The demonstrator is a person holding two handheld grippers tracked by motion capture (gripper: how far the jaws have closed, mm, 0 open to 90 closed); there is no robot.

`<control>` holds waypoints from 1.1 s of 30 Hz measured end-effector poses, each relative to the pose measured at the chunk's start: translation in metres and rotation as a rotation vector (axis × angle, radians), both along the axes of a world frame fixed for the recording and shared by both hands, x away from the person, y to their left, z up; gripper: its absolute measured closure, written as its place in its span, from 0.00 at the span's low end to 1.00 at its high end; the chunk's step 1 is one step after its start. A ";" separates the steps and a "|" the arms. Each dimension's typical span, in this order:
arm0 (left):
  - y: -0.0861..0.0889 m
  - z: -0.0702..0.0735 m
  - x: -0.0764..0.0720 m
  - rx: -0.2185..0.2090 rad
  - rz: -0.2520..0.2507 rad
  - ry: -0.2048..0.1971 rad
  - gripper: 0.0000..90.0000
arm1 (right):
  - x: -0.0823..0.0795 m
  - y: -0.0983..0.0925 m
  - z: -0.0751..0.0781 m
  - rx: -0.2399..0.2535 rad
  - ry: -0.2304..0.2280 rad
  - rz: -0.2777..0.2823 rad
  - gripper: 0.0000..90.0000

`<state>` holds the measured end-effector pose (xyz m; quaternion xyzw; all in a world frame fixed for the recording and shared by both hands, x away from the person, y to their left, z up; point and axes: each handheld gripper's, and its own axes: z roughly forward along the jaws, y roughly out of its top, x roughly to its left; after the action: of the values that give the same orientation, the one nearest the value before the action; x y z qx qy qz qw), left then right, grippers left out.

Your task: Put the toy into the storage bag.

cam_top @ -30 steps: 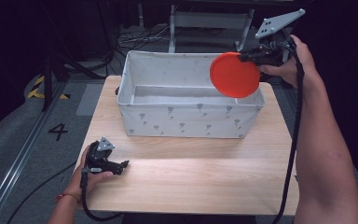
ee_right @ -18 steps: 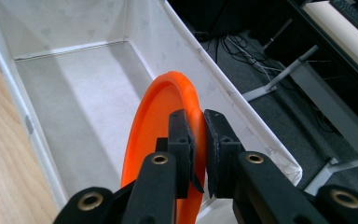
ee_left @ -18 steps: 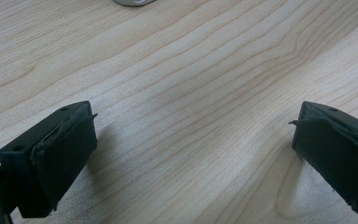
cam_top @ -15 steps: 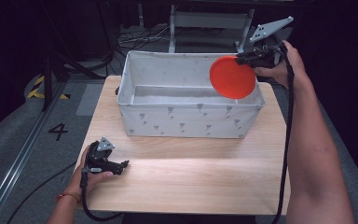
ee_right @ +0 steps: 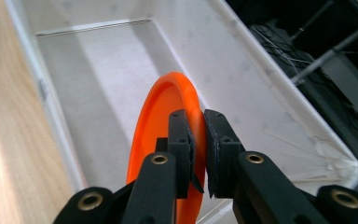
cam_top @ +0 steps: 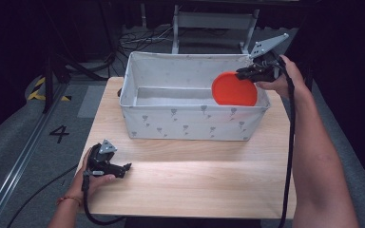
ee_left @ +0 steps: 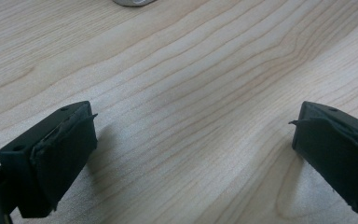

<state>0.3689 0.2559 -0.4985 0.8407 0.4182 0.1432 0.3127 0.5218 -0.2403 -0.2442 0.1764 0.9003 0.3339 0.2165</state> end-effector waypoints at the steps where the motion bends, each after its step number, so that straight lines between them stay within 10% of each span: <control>1: 0.000 0.000 0.000 0.000 0.000 0.000 0.00 | -0.001 0.000 -0.002 -0.005 0.007 0.010 0.91; 33: 0.000 0.000 0.000 0.003 -0.003 -0.003 0.00 | -0.011 0.022 -0.044 -0.282 0.188 0.207 0.90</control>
<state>0.3694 0.2560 -0.4984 0.8416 0.4162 0.1445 0.3125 0.5108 -0.2184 -0.2882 0.0811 0.9677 0.2070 0.1187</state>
